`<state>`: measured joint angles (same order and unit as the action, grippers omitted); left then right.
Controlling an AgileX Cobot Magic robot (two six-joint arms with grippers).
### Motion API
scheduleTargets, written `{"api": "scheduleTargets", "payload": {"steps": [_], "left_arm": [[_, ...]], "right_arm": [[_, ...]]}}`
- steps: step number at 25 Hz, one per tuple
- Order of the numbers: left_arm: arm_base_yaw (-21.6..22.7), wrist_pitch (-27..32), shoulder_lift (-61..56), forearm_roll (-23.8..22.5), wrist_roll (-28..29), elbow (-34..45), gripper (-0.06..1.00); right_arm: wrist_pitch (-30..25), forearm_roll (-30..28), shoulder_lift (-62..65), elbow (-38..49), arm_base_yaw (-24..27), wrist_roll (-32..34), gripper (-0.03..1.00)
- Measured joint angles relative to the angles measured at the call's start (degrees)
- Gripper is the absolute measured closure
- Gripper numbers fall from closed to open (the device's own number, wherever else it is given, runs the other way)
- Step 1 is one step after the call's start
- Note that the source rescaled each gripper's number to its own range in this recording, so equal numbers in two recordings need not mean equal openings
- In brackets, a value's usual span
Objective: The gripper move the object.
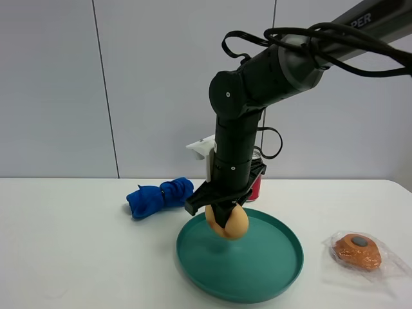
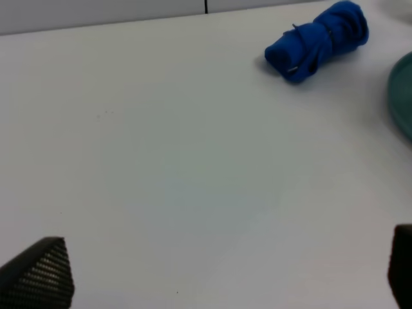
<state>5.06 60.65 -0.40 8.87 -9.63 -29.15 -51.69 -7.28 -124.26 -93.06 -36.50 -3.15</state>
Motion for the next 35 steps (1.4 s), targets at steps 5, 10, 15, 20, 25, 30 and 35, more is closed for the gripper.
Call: {"api": "scheduleTargets", "payload": {"steps": [5, 10, 15, 20, 25, 30, 35], "left_arm": [[0.0, 0.0, 0.0, 0.0, 0.0, 0.0, -0.06], [0.0, 0.0, 0.0, 0.0, 0.0, 0.0, -0.06], [0.0, 0.0, 0.0, 0.0, 0.0, 0.0, -0.06], [0.0, 0.0, 0.0, 0.0, 0.0, 0.0, -0.06], [0.0, 0.0, 0.0, 0.0, 0.0, 0.0, -0.06], [0.0, 0.0, 0.0, 0.0, 0.0, 0.0, -0.06], [0.0, 0.0, 0.0, 0.0, 0.0, 0.0, -0.06]], "right_arm": [[-2.2, -0.2, -0.2, 0.0, 0.0, 0.4, 0.97], [-6.1, -2.7, -0.2, 0.0, 0.0, 1.4, 0.68], [-6.3, -8.0, -0.2, 0.0, 0.0, 8.0, 0.18], [-6.3, -9.0, -0.2, 0.0, 0.0, 9.3, 0.09], [-6.8, -8.4, -0.2, 0.0, 0.0, 9.4, 0.08], [-7.4, -4.4, 0.1, 0.0, 0.0, 9.3, 0.08], [-7.4, -1.6, 4.5, 0.0, 0.0, 9.2, 0.08]]}}
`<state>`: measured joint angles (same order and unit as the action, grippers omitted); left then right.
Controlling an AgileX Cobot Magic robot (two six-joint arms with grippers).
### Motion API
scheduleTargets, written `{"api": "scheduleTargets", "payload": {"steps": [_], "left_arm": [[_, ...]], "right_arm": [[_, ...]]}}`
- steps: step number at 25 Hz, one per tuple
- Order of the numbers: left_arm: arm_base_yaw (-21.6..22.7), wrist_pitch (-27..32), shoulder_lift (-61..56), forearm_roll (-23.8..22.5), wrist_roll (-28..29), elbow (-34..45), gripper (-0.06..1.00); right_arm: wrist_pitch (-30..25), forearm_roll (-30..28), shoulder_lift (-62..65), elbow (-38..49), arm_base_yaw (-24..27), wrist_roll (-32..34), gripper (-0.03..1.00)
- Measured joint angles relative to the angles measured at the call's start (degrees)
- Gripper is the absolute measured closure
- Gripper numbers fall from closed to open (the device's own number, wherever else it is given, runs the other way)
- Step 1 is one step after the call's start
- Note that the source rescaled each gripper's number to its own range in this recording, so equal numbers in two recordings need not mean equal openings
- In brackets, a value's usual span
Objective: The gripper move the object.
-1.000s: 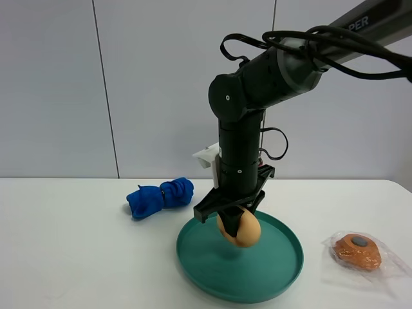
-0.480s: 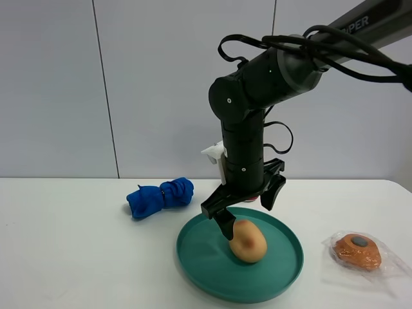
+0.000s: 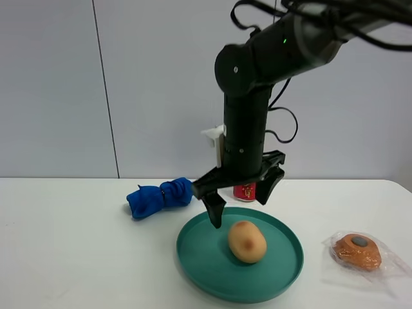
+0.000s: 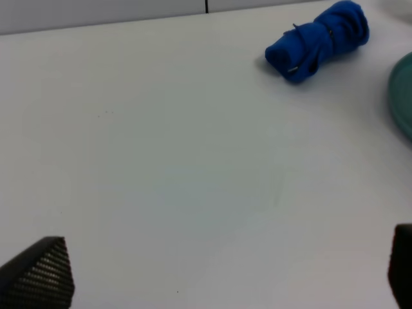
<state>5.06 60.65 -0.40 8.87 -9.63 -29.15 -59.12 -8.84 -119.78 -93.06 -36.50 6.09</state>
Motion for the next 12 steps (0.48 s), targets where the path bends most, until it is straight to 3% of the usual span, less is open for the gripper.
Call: {"api": "scheduleTargets", "payload": {"steps": [6, 12], "left_arm": [[0.0, 0.0, 0.0, 0.0, 0.0, 0.0, -0.06], [0.0, 0.0, 0.0, 0.0, 0.0, 0.0, -0.06]], "right_arm": [[0.1, -0.2, 11.2, 0.0, 0.0, 0.0, 0.08], [1.1, -4.1, 24.8, 0.0, 0.5, 2.4, 0.08]]}}
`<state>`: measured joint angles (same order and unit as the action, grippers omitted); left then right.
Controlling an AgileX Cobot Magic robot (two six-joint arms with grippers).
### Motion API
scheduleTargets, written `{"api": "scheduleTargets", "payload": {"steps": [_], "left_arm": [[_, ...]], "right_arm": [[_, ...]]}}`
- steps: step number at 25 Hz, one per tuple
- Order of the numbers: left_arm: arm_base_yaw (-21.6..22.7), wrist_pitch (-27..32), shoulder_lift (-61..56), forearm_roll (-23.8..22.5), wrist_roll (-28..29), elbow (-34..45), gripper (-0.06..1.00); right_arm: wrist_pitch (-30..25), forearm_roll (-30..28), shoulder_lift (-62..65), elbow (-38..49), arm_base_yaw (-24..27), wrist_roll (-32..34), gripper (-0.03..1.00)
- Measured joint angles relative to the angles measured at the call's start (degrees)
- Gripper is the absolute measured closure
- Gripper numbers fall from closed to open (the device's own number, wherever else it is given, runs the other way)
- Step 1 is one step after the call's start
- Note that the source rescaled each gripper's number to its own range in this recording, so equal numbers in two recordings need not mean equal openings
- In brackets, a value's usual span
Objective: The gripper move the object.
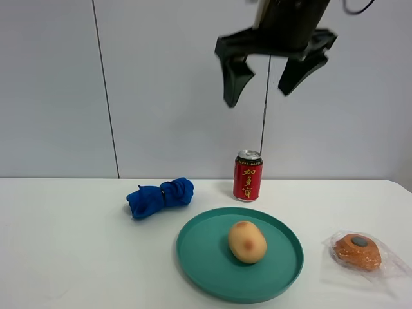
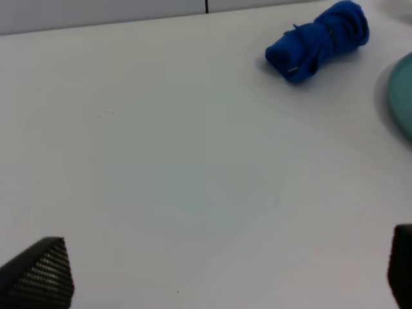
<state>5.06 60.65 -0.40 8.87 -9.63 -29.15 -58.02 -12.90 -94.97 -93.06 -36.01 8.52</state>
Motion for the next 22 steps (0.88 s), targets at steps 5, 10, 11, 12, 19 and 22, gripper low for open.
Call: {"api": "scheduleTargets", "payload": {"steps": [5, 10, 11, 12, 19, 22], "left_arm": [[0.0, 0.0, 0.0, 0.0, 0.0, 0.0, -0.06], [0.0, 0.0, 0.0, 0.0, 0.0, 0.0, -0.06], [0.0, 0.0, 0.0, 0.0, 0.0, 0.0, -0.06], [0.0, 0.0, 0.0, 0.0, 0.0, 0.0, -0.06], [0.0, 0.0, 0.0, 0.0, 0.0, 0.0, -0.06], [0.0, 0.0, 0.0, 0.0, 0.0, 0.0, -0.06]], "right_arm": [[-2.7, -6.9, 12.0, 0.0, 3.3, 4.0, 0.08], [-6.2, -17.3, 23.5, 0.0, 6.5, 5.2, 0.08], [-7.4, -19.3, 25.0, 0.0, 6.9, 5.2, 0.08], [-8.8, -21.0, 26.6, 0.0, 7.2, 5.2, 0.08], [-11.6, -24.7, 33.0, 0.0, 7.4, 4.5, 0.08], [-11.9, -24.8, 35.0, 0.0, 7.4, 1.8, 0.08]]}}
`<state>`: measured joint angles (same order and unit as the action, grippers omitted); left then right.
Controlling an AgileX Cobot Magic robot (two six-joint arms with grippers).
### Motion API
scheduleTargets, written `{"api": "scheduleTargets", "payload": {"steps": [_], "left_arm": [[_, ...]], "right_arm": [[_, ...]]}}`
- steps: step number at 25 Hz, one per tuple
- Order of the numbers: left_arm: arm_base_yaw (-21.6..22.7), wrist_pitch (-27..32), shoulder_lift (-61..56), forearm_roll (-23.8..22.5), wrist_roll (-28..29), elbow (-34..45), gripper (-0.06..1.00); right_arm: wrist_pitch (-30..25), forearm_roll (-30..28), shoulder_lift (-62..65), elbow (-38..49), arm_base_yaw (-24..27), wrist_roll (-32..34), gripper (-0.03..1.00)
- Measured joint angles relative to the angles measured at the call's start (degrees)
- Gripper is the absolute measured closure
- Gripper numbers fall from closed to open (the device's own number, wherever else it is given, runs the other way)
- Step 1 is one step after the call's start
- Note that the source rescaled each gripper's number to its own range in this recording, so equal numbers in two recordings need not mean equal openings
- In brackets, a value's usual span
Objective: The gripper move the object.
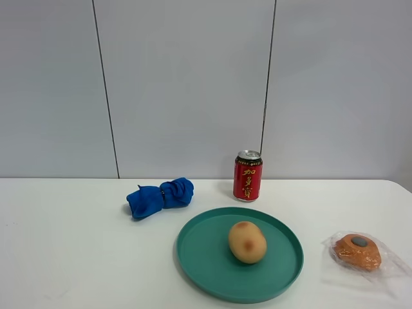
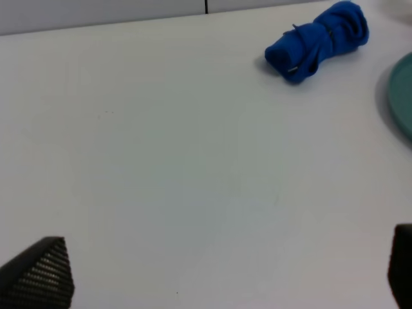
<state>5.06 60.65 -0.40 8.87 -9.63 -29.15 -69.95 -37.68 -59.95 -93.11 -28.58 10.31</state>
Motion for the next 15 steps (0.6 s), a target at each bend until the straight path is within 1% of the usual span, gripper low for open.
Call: {"api": "scheduleTargets", "payload": {"steps": [2, 4, 7, 10, 12, 15], "left_arm": [[0.0, 0.0, 0.0, 0.0, 0.0, 0.0, -0.06], [0.0, 0.0, 0.0, 0.0, 0.0, 0.0, -0.06], [0.0, 0.0, 0.0, 0.0, 0.0, 0.0, -0.06], [0.0, 0.0, 0.0, 0.0, 0.0, 0.0, -0.06], [0.0, 0.0, 0.0, 0.0, 0.0, 0.0, -0.06], [0.0, 0.0, 0.0, 0.0, 0.0, 0.0, -0.06]], "right_arm": [[0.0, 0.0, 2.1, 0.0, 0.0, -2.5, 0.08], [0.0, 0.9, 4.2, 0.0, 1.3, -4.9, 0.08], [-0.1, 4.5, 6.6, 0.0, 7.8, -8.5, 0.08], [-0.1, 11.1, 8.3, 0.0, 13.6, -11.1, 0.08], [-0.1, 16.8, 9.3, 0.2, 17.3, -13.4, 0.08], [-0.1, 24.9, 11.7, 3.9, 23.2, -17.5, 0.08]]}}
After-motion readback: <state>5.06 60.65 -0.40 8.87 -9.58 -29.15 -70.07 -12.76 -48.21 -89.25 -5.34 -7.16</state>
